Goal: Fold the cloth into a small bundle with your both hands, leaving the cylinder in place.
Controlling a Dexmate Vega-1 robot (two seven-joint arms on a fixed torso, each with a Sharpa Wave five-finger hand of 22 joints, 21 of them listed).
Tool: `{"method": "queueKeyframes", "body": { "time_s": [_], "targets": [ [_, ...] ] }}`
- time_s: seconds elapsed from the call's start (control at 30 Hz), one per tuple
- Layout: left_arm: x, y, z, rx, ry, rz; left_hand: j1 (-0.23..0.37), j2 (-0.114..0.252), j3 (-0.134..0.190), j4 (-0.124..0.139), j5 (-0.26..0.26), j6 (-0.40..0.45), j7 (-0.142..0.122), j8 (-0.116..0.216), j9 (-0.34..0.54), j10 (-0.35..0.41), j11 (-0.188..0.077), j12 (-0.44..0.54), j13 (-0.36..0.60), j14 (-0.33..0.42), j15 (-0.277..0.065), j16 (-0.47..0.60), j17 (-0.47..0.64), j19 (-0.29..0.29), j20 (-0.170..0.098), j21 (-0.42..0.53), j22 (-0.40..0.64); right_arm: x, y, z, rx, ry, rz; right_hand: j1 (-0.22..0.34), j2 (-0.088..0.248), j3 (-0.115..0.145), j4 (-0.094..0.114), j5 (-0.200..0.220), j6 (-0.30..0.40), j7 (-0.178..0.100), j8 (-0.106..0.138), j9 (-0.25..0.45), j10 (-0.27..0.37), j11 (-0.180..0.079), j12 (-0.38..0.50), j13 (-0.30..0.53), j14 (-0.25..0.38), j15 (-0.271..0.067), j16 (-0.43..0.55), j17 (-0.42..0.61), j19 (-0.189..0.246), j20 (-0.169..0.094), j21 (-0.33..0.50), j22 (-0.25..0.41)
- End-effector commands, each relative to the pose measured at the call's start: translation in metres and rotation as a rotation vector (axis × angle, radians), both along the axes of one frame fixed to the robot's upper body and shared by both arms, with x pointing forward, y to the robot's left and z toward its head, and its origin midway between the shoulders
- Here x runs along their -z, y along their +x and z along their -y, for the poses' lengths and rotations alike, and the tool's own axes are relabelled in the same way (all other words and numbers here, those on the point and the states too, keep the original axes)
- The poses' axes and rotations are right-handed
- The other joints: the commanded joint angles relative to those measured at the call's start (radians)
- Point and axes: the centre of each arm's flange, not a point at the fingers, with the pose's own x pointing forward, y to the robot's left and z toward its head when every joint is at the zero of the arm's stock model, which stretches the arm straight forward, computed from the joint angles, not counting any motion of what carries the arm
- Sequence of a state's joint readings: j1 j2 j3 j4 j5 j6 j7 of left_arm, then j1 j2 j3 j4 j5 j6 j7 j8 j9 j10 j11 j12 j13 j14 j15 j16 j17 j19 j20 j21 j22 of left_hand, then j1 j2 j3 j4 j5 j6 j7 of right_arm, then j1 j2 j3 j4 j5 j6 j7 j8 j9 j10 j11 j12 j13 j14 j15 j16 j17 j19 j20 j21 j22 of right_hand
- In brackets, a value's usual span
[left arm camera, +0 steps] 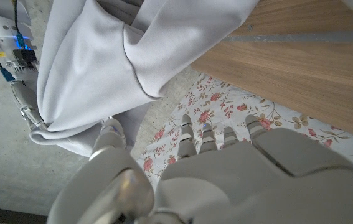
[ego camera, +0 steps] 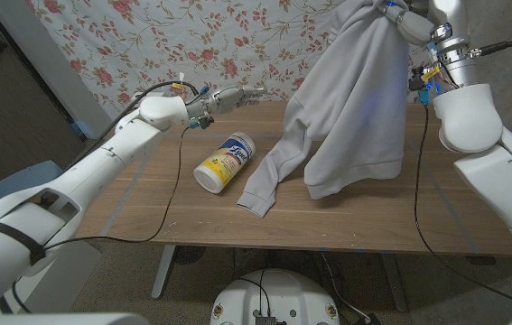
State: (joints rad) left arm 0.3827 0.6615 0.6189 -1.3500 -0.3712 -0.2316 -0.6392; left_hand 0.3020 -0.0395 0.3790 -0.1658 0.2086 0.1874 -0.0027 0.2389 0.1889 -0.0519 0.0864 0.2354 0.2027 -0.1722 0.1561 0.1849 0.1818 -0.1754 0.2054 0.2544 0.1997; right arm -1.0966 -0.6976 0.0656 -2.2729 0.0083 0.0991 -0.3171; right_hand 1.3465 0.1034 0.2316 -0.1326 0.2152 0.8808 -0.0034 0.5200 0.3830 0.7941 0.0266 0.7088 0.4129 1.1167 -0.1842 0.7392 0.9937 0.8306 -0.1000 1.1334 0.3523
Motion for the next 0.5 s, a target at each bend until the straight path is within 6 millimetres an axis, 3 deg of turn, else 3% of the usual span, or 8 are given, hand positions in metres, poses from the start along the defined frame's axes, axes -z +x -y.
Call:
{"method": "queueKeyframes", "body": {
  "time_s": [0.03,0.23,0.4,0.43,0.47,0.5],
  "targets": [
    [-0.027,-0.001,0.032,0.043,0.184,0.058,0.035,0.001,0.006,-0.008,0.010,0.020,-0.018,0.007,0.002,-0.004,0.002,0.000,0.002,-0.010,0.012,0.003,0.001,-0.026,0.005,-0.003,0.001,-0.004,-0.009,0.004,-0.013,-0.006,0.030,0.054,0.042,-0.005,0.002,0.003,0.006,0.004,-0.006,0.005,0.037,-0.033,0.114,0.169,0.039,-0.039,-0.007,0.007,-0.006,-0.094,0.016,-0.003],
    [-0.031,0.000,0.047,0.052,0.253,0.072,0.130,0.024,0.034,-0.010,0.009,0.105,-0.037,0.032,0.004,0.017,-0.011,0.007,0.002,0.001,0.015,0.007,0.000,-0.002,0.005,-0.003,-0.001,-0.004,-0.010,0.007,-0.017,-0.008,0.044,0.055,0.042,-0.007,0.003,0.003,0.008,0.001,-0.007,0.007,0.038,-0.028,0.112,0.168,0.041,-0.039,-0.013,0.010,-0.009,-0.096,0.028,-0.008],
    [-0.028,0.003,0.056,0.052,0.280,0.066,0.259,0.066,0.077,-0.011,-0.012,0.234,-0.041,0.066,0.004,0.061,-0.032,0.017,0.000,0.029,0.014,0.011,-0.003,0.036,0.006,-0.001,-0.003,-0.002,-0.009,0.010,-0.018,-0.006,0.047,0.057,0.041,-0.008,0.003,0.003,0.010,0.002,-0.008,0.007,0.037,-0.032,0.112,0.171,0.043,-0.039,-0.015,0.014,-0.011,-0.097,0.038,-0.013],
    [-0.028,0.003,0.056,0.052,0.280,0.066,0.282,0.073,0.084,-0.011,-0.017,0.256,-0.035,0.070,0.004,0.069,-0.041,0.019,0.000,0.033,0.015,0.011,-0.003,0.044,0.006,-0.001,-0.004,-0.002,-0.009,0.010,-0.018,-0.006,0.047,0.057,0.041,-0.009,0.003,0.003,0.011,0.003,-0.008,0.007,0.038,-0.029,0.111,0.171,0.044,-0.039,-0.016,0.015,-0.011,-0.096,0.040,-0.014],
    [-0.026,0.004,0.058,0.046,0.275,0.069,0.317,0.078,0.092,-0.012,-0.024,0.306,-0.047,0.082,0.004,0.090,-0.057,0.024,0.000,0.043,0.004,0.012,-0.003,0.053,0.006,-0.002,-0.004,-0.002,-0.008,0.011,-0.019,-0.002,0.047,0.057,0.041,-0.009,0.003,0.003,0.010,0.002,-0.009,0.007,0.036,-0.032,0.112,0.175,0.045,-0.039,-0.017,0.016,-0.013,-0.097,0.043,-0.016],
    [-0.025,0.004,0.059,0.039,0.272,0.073,0.349,0.093,0.103,-0.009,-0.028,0.337,-0.040,0.086,0.004,0.100,-0.057,0.024,-0.001,0.050,0.015,0.011,-0.004,0.066,0.007,-0.001,-0.004,-0.001,-0.008,0.011,-0.020,-0.001,0.047,0.057,0.041,-0.009,0.003,0.003,0.010,0.001,-0.010,0.007,0.037,-0.033,0.110,0.172,0.045,-0.039,-0.017,0.017,-0.014,-0.097,0.045,-0.017]
  ]
}}
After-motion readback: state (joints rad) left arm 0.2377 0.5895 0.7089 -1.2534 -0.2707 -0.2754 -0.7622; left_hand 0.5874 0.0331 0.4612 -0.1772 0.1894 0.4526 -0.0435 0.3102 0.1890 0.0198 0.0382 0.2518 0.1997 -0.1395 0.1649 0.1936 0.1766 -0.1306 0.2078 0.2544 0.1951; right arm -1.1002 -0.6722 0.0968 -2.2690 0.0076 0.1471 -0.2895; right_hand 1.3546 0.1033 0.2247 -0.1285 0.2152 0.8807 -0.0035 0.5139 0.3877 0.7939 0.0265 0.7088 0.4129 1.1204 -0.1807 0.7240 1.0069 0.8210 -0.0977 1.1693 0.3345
